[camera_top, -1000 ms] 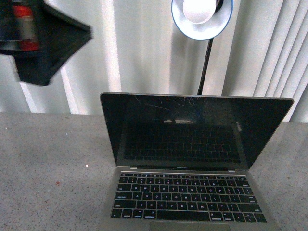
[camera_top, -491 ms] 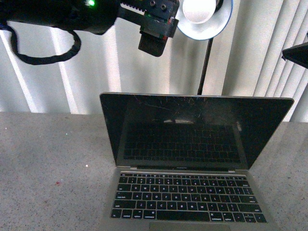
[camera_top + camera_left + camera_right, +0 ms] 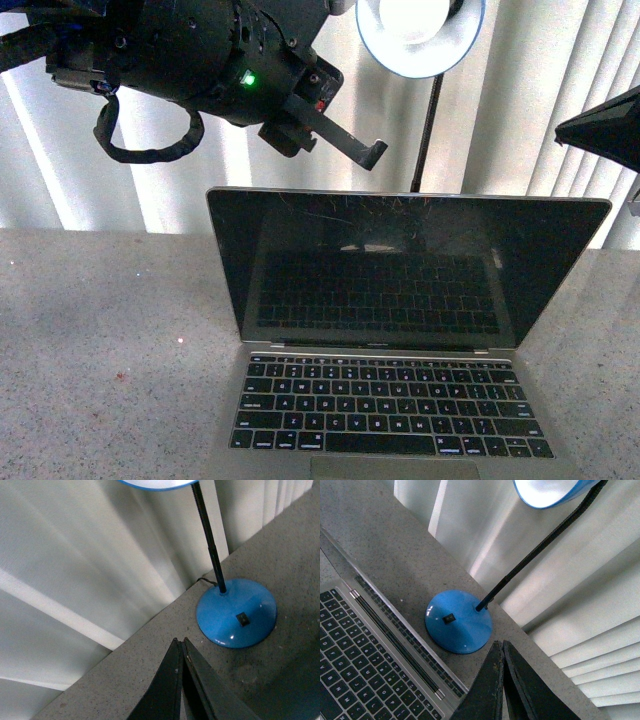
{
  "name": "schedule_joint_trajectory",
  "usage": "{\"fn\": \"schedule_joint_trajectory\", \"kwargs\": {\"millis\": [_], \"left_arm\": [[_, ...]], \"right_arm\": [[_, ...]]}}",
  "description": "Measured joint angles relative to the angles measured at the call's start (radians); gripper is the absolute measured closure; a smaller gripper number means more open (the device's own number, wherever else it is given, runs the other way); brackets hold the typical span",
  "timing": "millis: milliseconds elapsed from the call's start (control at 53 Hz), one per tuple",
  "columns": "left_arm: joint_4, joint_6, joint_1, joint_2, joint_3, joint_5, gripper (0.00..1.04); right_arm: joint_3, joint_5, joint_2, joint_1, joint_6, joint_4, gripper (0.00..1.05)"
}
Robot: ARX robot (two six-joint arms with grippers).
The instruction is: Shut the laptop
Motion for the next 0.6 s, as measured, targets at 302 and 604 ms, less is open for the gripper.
{"fn": "schedule_joint_trajectory", "kwargs": {"millis": [302,604], "left_arm": [[-0.123,0.063,-0.033,0.012,0.017,-0.021,1.01],[-0.195,0.102,-0.030,0.019,0.023,-0.014,1.01]], "right_arm": [[0.087,-0.035,0.081,0.005,-0.002,-0.031,1.02],[0.093,-0.035,0.114,0.015,-0.085,-0.095,1.02]]}}
